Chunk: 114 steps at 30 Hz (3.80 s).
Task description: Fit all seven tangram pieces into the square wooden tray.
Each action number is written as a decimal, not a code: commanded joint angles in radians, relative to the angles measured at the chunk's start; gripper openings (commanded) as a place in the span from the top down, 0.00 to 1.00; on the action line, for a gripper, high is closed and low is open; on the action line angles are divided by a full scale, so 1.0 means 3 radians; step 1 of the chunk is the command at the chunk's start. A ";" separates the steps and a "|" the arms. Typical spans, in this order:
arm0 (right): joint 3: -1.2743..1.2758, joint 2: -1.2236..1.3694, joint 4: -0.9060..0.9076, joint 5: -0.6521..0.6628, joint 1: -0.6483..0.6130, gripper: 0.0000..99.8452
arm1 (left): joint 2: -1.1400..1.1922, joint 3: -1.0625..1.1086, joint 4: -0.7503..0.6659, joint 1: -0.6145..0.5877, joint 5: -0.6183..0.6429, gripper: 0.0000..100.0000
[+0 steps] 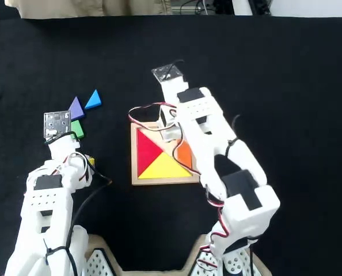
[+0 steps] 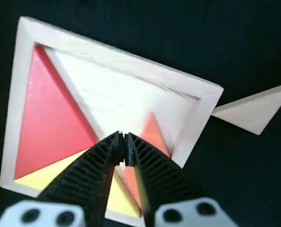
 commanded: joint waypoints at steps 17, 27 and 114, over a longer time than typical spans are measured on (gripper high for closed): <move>0.0202 0.0033 0.0338 0.0286 0.0118 0.99 | -0.0066 -0.0008 -0.0056 0.0033 0.0020 0.81; 0.0330 -0.1118 0.0061 0.0276 0.0286 0.99 | -0.0066 -0.0049 -0.0061 -0.0074 0.0010 0.81; 0.1286 -0.0923 -0.1340 0.0041 0.0757 0.99 | 0.5115 -0.5808 0.1355 -0.0105 -0.1765 0.71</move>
